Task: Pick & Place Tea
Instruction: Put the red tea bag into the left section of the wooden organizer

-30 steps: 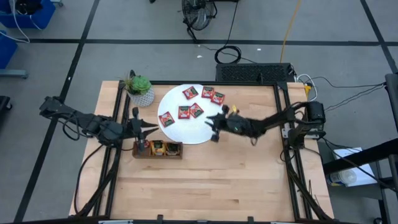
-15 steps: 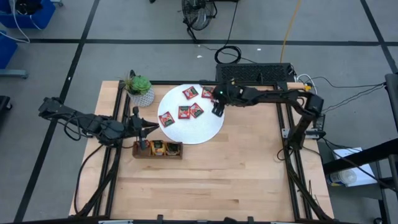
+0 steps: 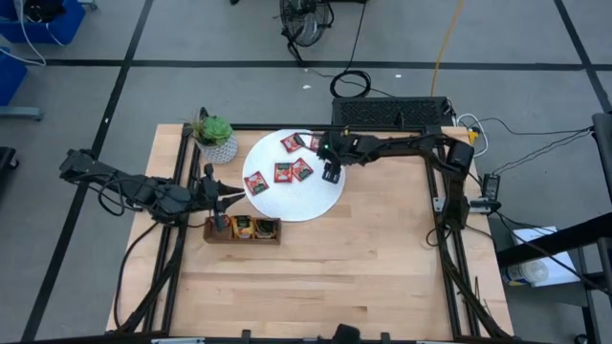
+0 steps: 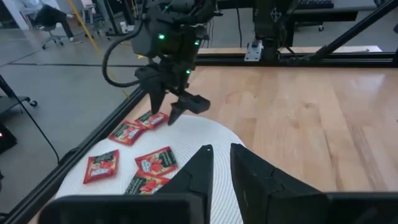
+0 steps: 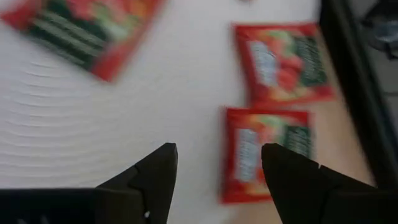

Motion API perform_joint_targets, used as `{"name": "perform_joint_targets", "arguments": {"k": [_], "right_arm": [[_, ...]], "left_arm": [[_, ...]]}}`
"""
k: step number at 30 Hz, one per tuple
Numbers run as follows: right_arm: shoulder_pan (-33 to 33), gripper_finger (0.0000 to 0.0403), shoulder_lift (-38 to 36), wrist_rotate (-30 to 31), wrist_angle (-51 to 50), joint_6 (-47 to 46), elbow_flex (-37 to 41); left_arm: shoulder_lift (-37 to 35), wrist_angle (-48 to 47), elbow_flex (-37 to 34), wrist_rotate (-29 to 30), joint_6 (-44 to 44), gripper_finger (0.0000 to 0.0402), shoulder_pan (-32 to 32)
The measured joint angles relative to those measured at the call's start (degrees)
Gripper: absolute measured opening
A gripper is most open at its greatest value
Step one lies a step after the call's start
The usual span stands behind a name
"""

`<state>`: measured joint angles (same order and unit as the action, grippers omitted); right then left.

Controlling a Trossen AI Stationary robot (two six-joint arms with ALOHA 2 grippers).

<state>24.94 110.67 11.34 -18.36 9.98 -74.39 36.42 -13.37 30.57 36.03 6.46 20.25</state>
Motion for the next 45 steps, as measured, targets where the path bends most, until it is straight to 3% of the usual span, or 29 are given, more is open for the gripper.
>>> {"name": "perform_joint_targets", "arguments": {"k": [15,24,28,35,39,45], "right_arm": [[5.45,0.0212,1.86,-5.49,-0.22,-3.93,-0.01],[5.49,0.0203,5.31,-5.08,1.04,-3.64,-0.22],[5.28,0.0166,5.03,-1.05,0.50,-4.21,-0.11],[5.13,0.0019,5.03,-0.09,0.31,-3.41,-0.02],[3.22,0.0015,4.98,3.05,1.06,-1.43,0.04],[-3.91,0.0008,0.72,12.66,0.30,2.96,0.41]], "left_arm": [[0.00,-0.01,0.00,-0.02,0.01,0.0031,0.00],[0.00,-0.02,0.00,-0.04,0.01,0.0043,0.01],[0.00,0.00,0.00,-0.04,0.02,0.0049,0.00],[0.00,-0.01,0.00,-0.04,0.00,0.0057,0.00],[0.00,-0.01,0.00,-0.04,0.00,0.0052,0.00],[0.00,-0.01,0.00,-0.04,0.01,0.0039,0.00]]}}
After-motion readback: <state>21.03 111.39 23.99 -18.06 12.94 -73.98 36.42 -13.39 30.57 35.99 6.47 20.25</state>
